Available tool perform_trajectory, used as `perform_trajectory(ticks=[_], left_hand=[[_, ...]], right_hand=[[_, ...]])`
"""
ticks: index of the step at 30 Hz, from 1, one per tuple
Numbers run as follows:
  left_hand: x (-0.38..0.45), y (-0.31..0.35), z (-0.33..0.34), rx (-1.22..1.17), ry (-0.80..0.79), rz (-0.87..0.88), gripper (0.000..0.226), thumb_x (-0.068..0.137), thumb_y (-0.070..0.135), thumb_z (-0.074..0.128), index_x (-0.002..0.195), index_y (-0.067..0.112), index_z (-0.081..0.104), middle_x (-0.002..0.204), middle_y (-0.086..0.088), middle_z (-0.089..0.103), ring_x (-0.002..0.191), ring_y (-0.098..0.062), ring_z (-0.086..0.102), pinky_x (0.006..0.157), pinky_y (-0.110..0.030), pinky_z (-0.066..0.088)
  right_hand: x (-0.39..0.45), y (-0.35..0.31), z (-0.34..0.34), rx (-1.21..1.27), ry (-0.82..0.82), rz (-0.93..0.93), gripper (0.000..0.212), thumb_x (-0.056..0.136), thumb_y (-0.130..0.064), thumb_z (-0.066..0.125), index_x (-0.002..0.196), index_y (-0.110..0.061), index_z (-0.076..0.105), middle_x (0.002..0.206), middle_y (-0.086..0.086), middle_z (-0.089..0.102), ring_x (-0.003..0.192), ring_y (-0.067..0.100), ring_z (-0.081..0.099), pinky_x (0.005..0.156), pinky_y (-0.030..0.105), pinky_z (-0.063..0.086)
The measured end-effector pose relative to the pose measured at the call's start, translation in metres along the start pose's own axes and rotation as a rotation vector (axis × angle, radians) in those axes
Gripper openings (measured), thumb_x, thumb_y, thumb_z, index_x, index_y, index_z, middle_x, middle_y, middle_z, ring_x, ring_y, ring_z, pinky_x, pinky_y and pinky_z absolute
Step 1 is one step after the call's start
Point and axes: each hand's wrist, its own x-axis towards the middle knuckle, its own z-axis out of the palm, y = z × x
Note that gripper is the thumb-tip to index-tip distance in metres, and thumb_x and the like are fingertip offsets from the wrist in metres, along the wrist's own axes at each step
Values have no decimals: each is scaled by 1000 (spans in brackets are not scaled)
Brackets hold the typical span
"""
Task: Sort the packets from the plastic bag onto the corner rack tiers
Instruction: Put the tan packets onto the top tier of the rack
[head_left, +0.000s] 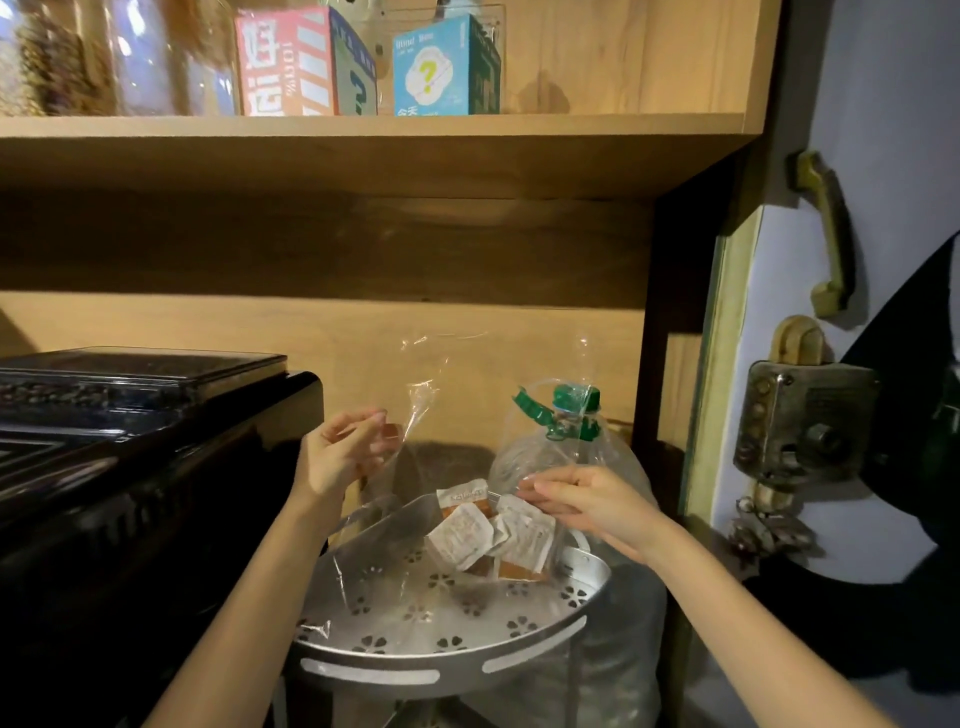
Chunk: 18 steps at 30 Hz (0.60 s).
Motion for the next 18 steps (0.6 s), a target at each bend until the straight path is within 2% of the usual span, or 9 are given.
perform_trajectory(ticks=[2, 5, 8, 10, 12, 14, 16, 18], left_hand=[[0, -2, -2, -12, 2, -6, 8, 82, 9, 63, 89, 5, 66, 57, 3, 70, 53, -5, 64, 51, -15, 52], [-8, -7, -9, 198, -143, -78, 21, 77, 15, 68, 95, 5, 68, 66, 2, 69, 59, -10, 60, 46, -13, 44], [-13, -4, -12, 296, -262, -180, 23, 75, 11, 69, 97, 3, 67, 70, -11, 62, 46, -10, 49, 41, -17, 37], [-14, 2, -11, 276, -229, -184, 19, 78, 8, 68, 96, 3, 65, 64, -5, 66, 42, -7, 53, 41, -18, 42], [-12, 8, -11, 250, -173, -136, 24, 76, 9, 70, 99, 5, 65, 68, -4, 70, 50, -8, 60, 45, -18, 47], [-9, 10, -13, 266, -110, -82, 31, 74, 12, 72, 104, 7, 66, 87, -10, 71, 68, -13, 65, 58, -20, 51], [-9, 11, -14, 247, -72, -57, 30, 73, 13, 72, 103, 8, 68, 92, -9, 70, 81, -17, 65, 72, -26, 51], [-9, 12, -12, 183, -41, -35, 20, 73, 11, 71, 93, 9, 69, 81, -1, 70, 74, -12, 64, 63, -18, 51]], right_hand=[[2, 1, 2, 51, 26, 8, 21, 90, -16, 55, 107, -9, 65, 102, 6, 71, 89, 10, 69, 69, 18, 55], [5, 3, 5, 113, 63, 27, 19, 91, -17, 53, 104, -11, 65, 102, 8, 71, 92, 15, 69, 75, 25, 56], [3, -1, 8, 134, 65, 12, 16, 92, -18, 52, 100, -15, 65, 99, 6, 72, 90, 13, 69, 74, 23, 55], [2, -5, 10, 169, 101, -23, 17, 92, -18, 52, 100, -14, 65, 97, 6, 71, 87, 13, 68, 71, 22, 54], [2, -9, 12, 216, 160, -54, 17, 91, -18, 54, 101, -12, 66, 94, 8, 72, 84, 15, 68, 69, 23, 54], [3, -13, 14, 212, 197, -86, 21, 89, -17, 56, 105, -7, 64, 92, 9, 72, 81, 17, 69, 67, 24, 56], [4, -18, 14, 245, 218, -147, 19, 89, -15, 56, 104, -5, 64, 86, 8, 73, 76, 18, 70, 68, 27, 57], [6, -23, 13, 325, 243, -211, 14, 89, -14, 55, 97, -9, 66, 81, 6, 74, 73, 17, 71, 71, 30, 57]])
